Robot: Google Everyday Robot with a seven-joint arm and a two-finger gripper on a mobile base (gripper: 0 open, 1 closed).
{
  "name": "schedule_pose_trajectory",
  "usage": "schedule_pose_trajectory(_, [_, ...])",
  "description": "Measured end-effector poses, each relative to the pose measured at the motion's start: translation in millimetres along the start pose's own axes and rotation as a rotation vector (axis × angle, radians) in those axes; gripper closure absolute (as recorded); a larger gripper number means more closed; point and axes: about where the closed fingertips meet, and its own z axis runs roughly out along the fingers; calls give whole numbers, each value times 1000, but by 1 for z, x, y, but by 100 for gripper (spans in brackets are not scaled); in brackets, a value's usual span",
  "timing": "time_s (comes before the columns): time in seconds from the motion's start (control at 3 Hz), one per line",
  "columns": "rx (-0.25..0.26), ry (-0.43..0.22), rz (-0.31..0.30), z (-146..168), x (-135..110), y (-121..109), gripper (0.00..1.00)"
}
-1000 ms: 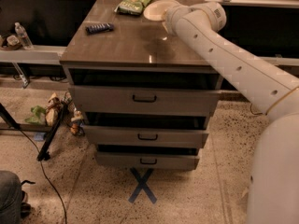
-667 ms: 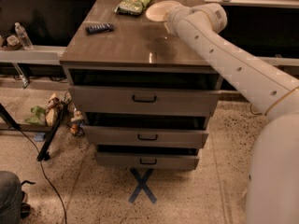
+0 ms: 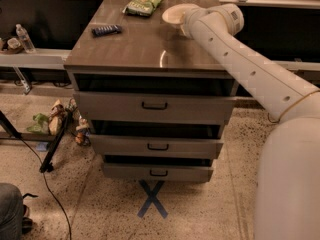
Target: Move paper bowl near water bottle
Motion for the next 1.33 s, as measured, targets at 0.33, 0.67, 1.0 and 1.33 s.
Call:
schedule_pose_trajectory(0.33, [-7,11,8,5,6,3,100])
schedule_pose_trajectory(0.67, [-21,15,24,10,9,8,85])
schedule_pose_trajectory(1.0, [-30,29,41,16,15,13,61])
schedule_pose_trajectory(1.33, [-24,37,52,22,17,14,38])
